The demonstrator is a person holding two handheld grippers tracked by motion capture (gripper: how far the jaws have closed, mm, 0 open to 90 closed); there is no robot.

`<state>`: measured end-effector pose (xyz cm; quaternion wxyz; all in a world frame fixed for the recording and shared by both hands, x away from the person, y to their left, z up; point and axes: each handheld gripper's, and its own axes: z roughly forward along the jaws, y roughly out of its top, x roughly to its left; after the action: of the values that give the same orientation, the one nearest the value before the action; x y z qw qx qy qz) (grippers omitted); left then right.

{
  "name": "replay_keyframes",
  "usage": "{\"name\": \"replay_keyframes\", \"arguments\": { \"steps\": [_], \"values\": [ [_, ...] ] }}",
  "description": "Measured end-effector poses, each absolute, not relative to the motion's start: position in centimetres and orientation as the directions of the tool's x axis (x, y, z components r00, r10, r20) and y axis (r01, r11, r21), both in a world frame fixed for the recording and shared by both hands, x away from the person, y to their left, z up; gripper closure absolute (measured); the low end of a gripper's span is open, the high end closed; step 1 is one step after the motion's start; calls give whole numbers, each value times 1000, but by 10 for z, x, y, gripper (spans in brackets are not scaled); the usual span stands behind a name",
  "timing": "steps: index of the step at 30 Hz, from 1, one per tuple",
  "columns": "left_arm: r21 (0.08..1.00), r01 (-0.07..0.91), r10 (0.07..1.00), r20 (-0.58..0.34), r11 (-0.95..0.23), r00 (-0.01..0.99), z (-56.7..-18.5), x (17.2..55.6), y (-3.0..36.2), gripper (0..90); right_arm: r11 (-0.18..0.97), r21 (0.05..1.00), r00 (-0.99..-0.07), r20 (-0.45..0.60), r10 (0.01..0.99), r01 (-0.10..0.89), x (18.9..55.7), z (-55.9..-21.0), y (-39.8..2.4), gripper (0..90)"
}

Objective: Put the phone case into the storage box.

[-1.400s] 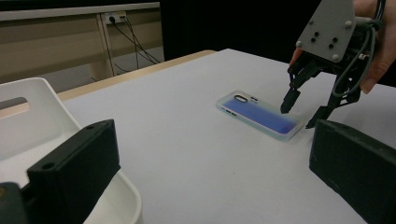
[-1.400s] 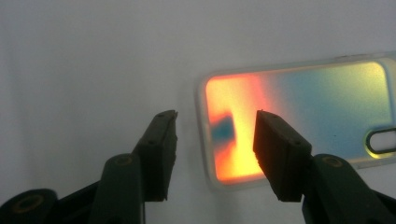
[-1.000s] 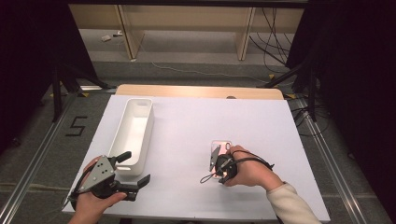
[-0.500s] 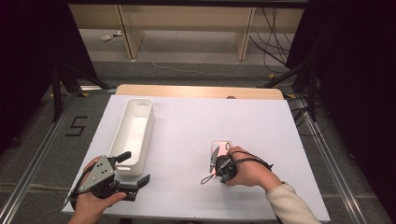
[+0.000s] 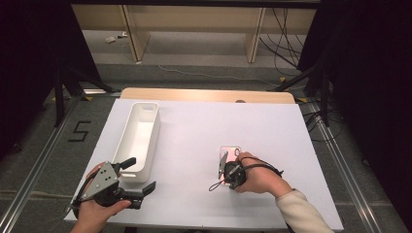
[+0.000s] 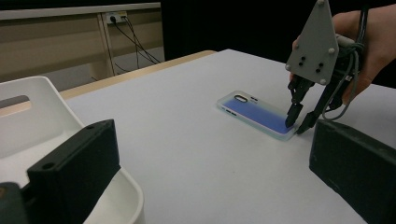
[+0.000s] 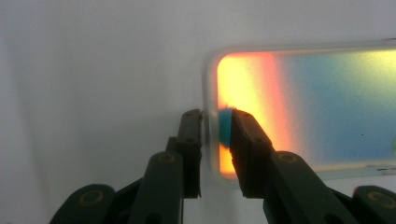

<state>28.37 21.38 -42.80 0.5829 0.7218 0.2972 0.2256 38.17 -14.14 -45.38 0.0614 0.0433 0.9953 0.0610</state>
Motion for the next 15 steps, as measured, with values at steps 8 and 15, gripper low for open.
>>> {"name": "replay_keyframes", "arguments": {
  "steps": [8,15],
  "values": [
    [976,170,694,-29,-135,719,-428,283,214,11,991,104,-987,-130,98,85,378,-454,-137,787],
    [976,163,694,-20,-141,720,-428,283,214,11,993,94,-987,-134,90,78,377,-453,-136,832]
  ]
}}
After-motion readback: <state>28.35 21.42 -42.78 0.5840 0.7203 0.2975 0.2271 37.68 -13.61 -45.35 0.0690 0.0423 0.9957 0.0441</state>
